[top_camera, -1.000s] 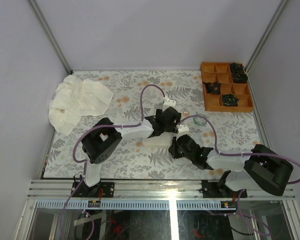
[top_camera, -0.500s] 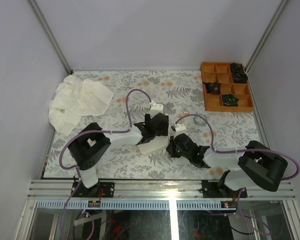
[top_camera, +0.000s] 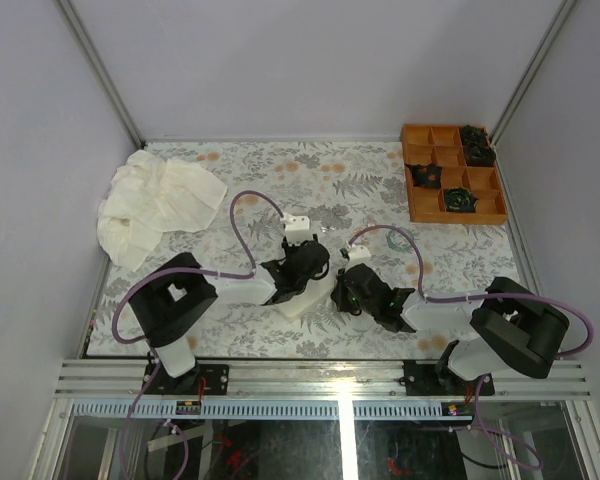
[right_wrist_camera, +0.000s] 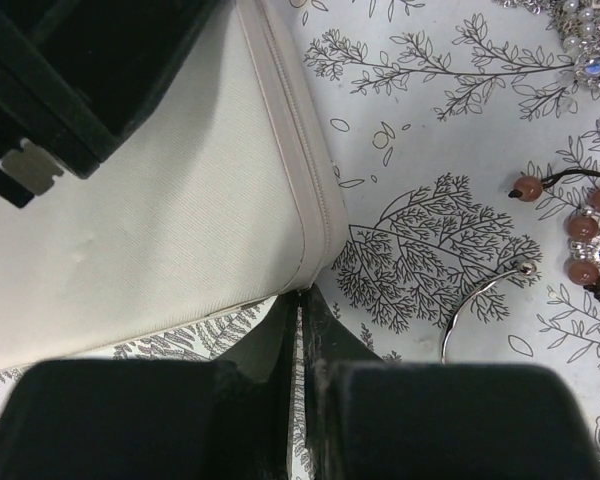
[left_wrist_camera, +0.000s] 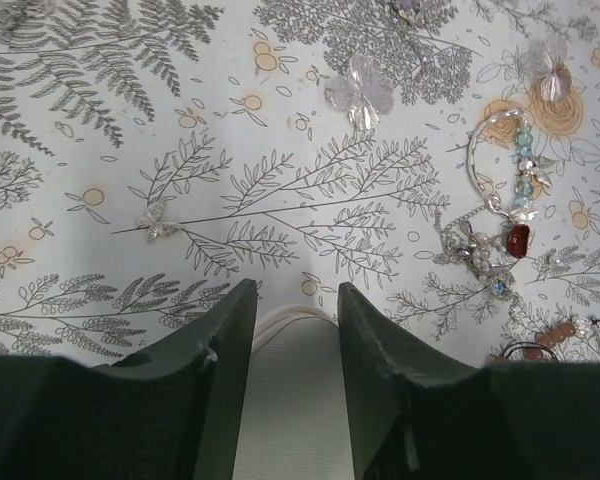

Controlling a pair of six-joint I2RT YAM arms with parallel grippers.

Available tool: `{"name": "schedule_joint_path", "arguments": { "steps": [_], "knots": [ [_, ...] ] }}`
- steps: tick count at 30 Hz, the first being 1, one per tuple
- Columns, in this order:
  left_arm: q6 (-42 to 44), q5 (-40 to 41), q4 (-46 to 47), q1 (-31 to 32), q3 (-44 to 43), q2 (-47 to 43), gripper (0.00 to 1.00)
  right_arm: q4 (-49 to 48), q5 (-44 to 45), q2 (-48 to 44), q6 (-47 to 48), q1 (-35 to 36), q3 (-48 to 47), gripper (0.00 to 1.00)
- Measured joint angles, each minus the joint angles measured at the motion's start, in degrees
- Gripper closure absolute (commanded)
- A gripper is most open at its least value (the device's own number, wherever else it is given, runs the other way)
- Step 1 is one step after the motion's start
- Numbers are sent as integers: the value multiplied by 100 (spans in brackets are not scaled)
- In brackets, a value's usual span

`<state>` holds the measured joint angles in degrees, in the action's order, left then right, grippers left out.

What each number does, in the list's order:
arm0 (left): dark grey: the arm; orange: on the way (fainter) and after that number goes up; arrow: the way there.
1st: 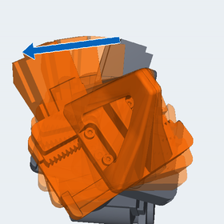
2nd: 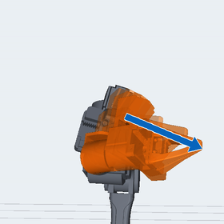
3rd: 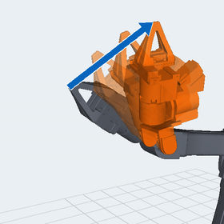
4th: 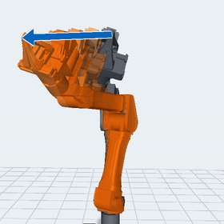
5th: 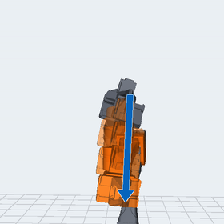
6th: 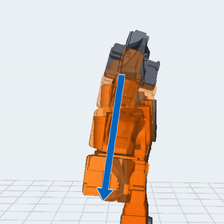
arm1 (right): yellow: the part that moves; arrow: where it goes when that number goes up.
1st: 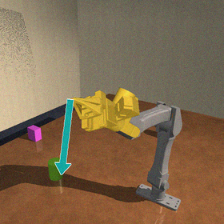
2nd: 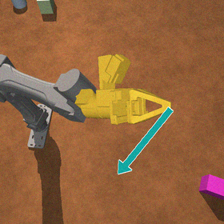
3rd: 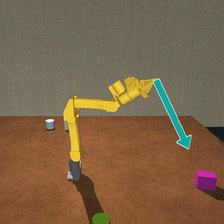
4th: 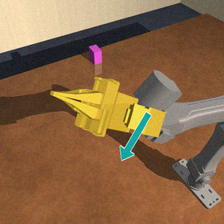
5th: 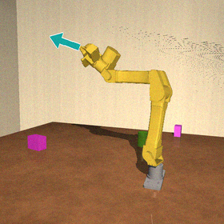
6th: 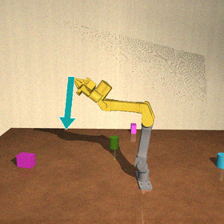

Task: Organize the mixed jewelry
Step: Close the jewelry box at the center of the board.

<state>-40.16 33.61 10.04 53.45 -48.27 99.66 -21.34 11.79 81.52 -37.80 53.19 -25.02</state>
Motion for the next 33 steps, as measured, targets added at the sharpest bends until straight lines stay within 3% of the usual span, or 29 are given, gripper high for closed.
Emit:
{"name": "schedule_joint_path", "arguments": {
  "steps": [2,4,8,14,23,29,33],
  "knots": [
    [-61,219,240,81,157,-15,59,24,13,0,-35,0,-9,100],
    [-107,466,560,177,326,-9,45,39,28,0,-66,0,-11,100],
    [-122,1008,1145,487,518,98,34,74,79,0,-127,0,-24,100],
    [105,1670,1335,887,761,46,32,87,177,2,-164,0,-26,100],
    [-31,1893,1152,1390,1794,-1047,34,-28,160,61,-234,2,-59,100],
    [101,2159,883,1591,1762,-1141,31,-24,160,66,-258,2,-66,100],
    [-72,2277,151,1593,1497,-1237,32,-4,164,61,-330,2,-66,100]
  ]
}}
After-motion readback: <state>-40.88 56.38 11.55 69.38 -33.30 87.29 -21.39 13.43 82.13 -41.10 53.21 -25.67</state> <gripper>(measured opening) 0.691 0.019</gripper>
